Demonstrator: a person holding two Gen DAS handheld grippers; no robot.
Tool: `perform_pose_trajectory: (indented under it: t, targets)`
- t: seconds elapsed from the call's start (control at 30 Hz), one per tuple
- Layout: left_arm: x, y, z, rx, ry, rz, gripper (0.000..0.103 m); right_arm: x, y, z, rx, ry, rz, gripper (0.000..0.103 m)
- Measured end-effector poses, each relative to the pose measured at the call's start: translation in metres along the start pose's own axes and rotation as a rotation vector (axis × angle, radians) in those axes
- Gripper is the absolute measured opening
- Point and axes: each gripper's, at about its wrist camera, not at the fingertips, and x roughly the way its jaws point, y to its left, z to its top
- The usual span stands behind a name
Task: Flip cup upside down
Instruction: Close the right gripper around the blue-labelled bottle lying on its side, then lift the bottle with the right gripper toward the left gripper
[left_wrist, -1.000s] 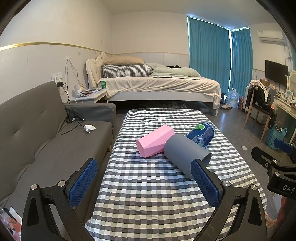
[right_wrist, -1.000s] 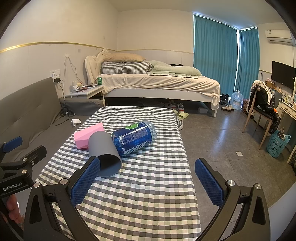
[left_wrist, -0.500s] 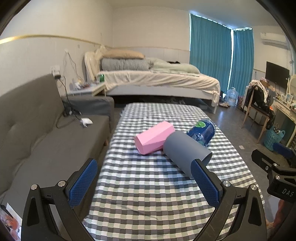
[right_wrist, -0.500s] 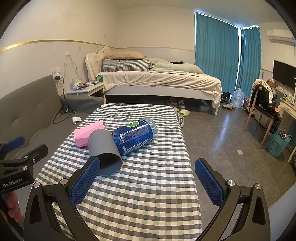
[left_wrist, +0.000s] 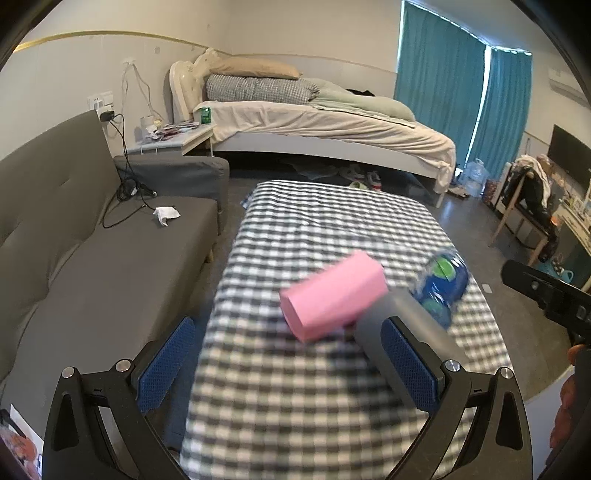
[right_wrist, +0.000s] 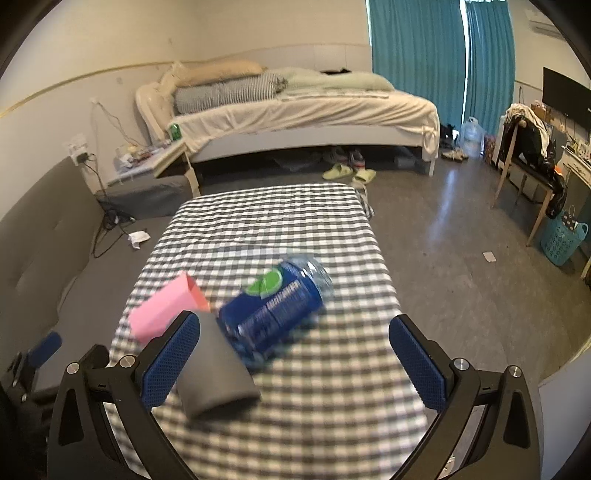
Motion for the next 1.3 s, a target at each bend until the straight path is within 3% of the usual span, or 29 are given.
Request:
perform_pose_trajectory:
  t: [0.2, 0.43, 0.5, 0.7, 0.97, 1.3]
  targets:
    - [0.023, 0.005, 0.017, -0.008, 0.016, 0.049, 0.103, 0.056, 0.012, 0.023, 0.072, 0.154, -0.054, 0.103]
    - [0.046, 0.015, 0.023, -0.033, 0.067, 0.044, 0.103, 0.107, 0.007, 0.024, 0.159, 0.274, -0.079, 0.102]
    - [0.051, 0.017, 0.024, -0.039, 0.075, 0.058, 0.103, 0.118, 0.007, 0.025, 0.167, 0.295, -0.073, 0.096]
    - [0.059, 0.016, 0.021, -0.039, 0.101, 0.044, 0.103, 0.139, 0.004, 0.022, 0.199, 0.371, -0.05, 0.089]
    - [0.047, 0.005, 0.018, -0.022, 0.104, 0.039, 0.103, 0.128, -0.016, 0.022, 0.218, 0.377, 0.023, 0.084]
    - [0.009, -0.014, 0.008, 0.009, 0.053, 0.039, 0.103, 0.06, -0.047, -0.004, 0.175, 0.34, 0.065, 0.08]
